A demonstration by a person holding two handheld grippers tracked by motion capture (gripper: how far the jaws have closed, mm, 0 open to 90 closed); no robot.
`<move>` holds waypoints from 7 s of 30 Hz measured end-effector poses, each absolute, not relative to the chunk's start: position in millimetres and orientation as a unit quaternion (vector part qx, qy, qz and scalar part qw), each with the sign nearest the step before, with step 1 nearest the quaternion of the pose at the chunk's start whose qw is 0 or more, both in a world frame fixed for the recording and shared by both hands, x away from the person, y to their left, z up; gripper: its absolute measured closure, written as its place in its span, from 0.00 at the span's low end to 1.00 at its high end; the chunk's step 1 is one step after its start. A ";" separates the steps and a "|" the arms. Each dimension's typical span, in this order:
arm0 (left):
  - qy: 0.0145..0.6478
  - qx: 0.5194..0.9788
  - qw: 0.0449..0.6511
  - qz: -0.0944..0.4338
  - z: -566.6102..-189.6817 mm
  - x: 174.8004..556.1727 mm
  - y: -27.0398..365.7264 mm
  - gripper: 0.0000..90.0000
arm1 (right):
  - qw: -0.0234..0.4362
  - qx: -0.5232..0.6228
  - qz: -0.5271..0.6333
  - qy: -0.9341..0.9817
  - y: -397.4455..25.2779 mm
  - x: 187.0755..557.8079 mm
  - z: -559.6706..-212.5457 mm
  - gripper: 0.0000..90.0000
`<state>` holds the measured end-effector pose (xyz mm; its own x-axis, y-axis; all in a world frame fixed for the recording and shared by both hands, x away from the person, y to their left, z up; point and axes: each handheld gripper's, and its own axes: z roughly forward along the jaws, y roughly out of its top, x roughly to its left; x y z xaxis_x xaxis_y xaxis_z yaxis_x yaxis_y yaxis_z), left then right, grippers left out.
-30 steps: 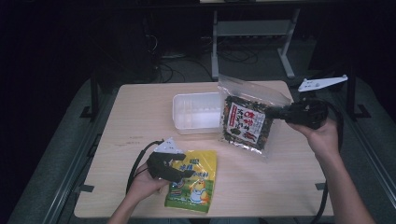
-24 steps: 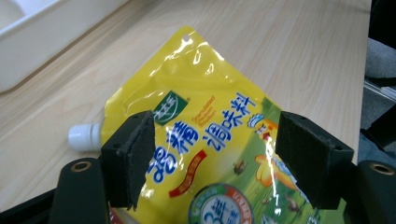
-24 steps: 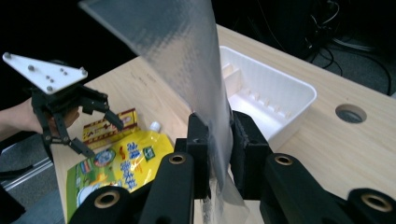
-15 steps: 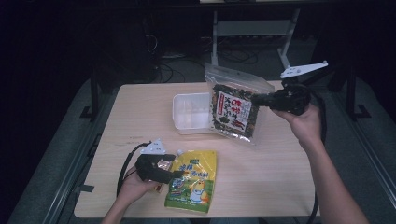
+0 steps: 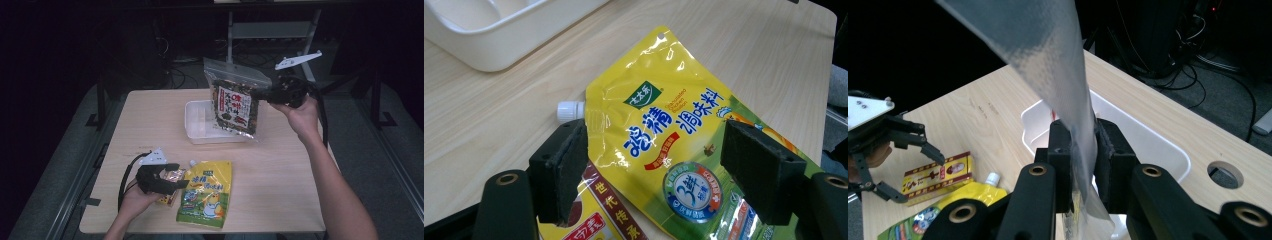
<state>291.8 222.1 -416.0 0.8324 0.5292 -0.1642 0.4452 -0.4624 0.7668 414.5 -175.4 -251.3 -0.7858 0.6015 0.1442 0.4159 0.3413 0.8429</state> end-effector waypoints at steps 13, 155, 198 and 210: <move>0.291 0.852 0.433 0.047 -418.3 293.0 230.5 0.29 | 0.120 0.324 0.473 0.810 -150.1 444.7 -251.8 0.87; 0.353 0.861 0.352 0.099 -437.9 287.0 241.4 0.19 | -0.021 0.381 0.444 0.811 -156.9 377.4 -371.8 0.44; 0.355 0.856 0.362 0.105 -433.9 286.9 242.0 0.18 | -0.079 0.357 0.385 0.847 -113.6 371.7 -411.3 0.43; 0.348 0.857 0.366 0.104 -430.4 286.0 237.9 0.19 | -0.109 0.355 0.348 0.861 -95.9 380.3 -431.9 0.45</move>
<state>286.0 237.9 -430.4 0.7363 0.6723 -0.0766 0.5198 -0.4896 0.7001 380.3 -95.9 -431.9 -0.7236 0.5360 0.4350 0.6877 0.5049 0.5217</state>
